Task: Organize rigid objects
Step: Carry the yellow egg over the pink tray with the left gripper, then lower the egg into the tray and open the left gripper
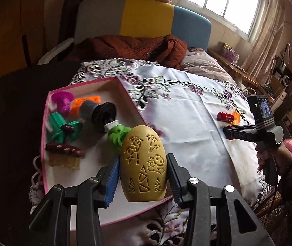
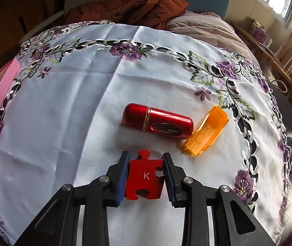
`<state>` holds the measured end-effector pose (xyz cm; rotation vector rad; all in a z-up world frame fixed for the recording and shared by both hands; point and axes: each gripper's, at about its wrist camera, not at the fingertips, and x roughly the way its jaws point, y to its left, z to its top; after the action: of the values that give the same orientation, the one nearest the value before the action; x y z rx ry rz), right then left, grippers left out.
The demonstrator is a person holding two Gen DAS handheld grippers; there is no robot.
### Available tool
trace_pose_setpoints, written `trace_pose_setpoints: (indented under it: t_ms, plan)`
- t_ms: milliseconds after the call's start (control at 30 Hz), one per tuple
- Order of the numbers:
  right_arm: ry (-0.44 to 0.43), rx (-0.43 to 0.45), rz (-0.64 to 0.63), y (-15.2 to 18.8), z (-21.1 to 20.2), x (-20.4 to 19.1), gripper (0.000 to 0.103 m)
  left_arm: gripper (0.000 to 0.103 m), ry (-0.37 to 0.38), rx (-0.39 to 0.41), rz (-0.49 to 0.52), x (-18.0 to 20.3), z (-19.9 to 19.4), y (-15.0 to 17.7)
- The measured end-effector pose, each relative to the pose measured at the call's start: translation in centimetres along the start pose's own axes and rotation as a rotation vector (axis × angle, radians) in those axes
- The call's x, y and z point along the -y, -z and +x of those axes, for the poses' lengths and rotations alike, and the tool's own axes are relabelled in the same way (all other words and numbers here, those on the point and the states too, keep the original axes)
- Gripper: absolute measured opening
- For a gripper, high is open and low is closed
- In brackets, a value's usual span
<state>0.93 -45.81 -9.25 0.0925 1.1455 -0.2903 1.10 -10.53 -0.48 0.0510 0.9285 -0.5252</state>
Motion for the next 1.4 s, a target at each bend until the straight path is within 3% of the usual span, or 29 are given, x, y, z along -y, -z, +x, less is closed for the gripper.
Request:
trace_pose_setpoints:
  t_ms: [333, 633, 767, 933, 1067, 1233, 1400]
  plan:
    - [0.014, 0.004, -0.020, 0.0, 0.0, -0.3, 0.033, 0.044, -0.074, -0.070, -0.201, -8.9, -0.8, 3.6]
    - [0.023, 0.006, -0.028, 0.0, 0.0, -0.4, 0.033, 0.044, -0.094, -0.112, -0.196, -9.2, 2.6, 2.8]
    - [0.023, 0.006, -0.027, 0.0, 0.0, -0.4, 0.033, 0.044, -0.090, -0.108, -0.182, -8.9, 2.9, 2.5]
    - [0.026, 0.006, -0.032, 0.0, 0.0, -0.4, 0.033, 0.044, -0.065, -0.158, -0.168, -8.8, 2.2, 3.4]
    - [0.033, 0.007, -0.034, 0.1, 0.0, -0.5, 0.033, 0.044, -0.028, -0.170, -0.210, -8.9, 1.8, 3.3]
    - [0.035, 0.008, -0.035, 0.1, 0.0, -0.5, 0.033, 0.044, -0.039, -0.212, -0.251, -9.3, 3.0, 2.8]
    - [0.035, 0.007, -0.038, 0.1, 0.0, -0.4, 0.033, 0.045, -0.082, -0.190, -0.210, -8.6, 2.9, 2.8]
